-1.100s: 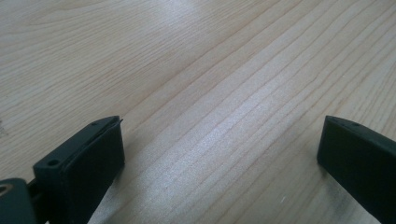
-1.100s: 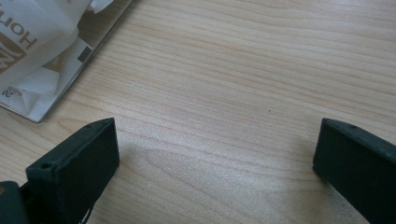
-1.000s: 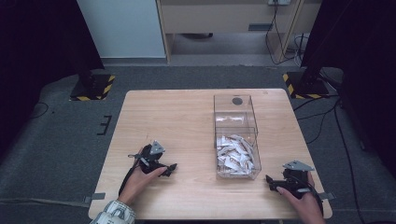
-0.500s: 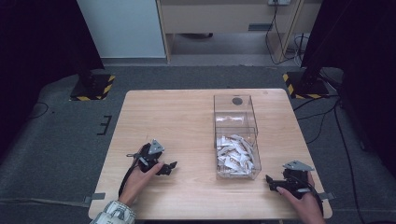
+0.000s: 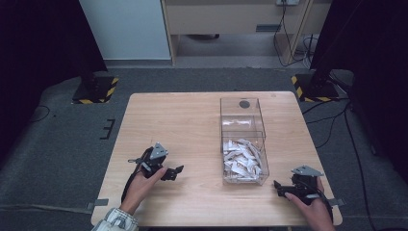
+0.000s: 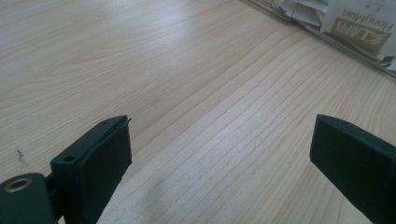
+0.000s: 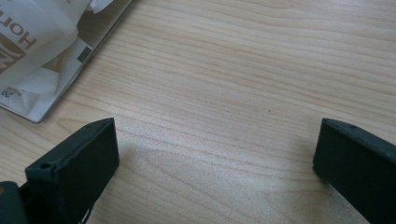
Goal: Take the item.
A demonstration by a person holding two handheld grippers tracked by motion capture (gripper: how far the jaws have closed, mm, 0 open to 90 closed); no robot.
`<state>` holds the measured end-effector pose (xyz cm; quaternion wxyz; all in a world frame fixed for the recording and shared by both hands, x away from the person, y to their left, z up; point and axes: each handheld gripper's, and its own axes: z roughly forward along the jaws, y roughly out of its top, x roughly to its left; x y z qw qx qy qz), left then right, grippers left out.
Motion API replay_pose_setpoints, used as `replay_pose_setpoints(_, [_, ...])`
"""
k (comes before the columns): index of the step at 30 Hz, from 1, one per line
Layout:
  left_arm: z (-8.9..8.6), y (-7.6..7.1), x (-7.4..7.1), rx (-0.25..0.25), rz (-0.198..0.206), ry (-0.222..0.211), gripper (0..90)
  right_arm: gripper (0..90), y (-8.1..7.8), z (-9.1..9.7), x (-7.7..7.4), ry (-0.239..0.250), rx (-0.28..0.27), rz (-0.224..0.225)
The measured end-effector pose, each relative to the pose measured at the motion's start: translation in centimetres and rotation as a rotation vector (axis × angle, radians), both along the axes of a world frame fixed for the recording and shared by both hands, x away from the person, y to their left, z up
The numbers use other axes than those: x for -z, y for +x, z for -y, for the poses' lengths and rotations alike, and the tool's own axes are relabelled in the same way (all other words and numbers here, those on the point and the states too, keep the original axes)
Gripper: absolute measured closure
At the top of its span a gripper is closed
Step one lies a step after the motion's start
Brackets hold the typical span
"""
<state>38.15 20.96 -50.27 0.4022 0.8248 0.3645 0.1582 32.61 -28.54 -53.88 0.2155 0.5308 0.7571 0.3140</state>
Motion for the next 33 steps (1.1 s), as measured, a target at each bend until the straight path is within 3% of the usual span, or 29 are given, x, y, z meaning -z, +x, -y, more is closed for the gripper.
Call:
replay_pose_setpoints(23, [1.6,-0.9,-2.0,0.065,0.024,-0.054,4.0,0.6,0.0,0.0,0.0,0.0,0.0,0.0])
replay_pose_setpoints(33, [2.6,-0.8,-3.1,0.116,0.035,-0.052,4.1,0.5,0.0,0.0,0.0,-0.002,-0.001,-0.001])
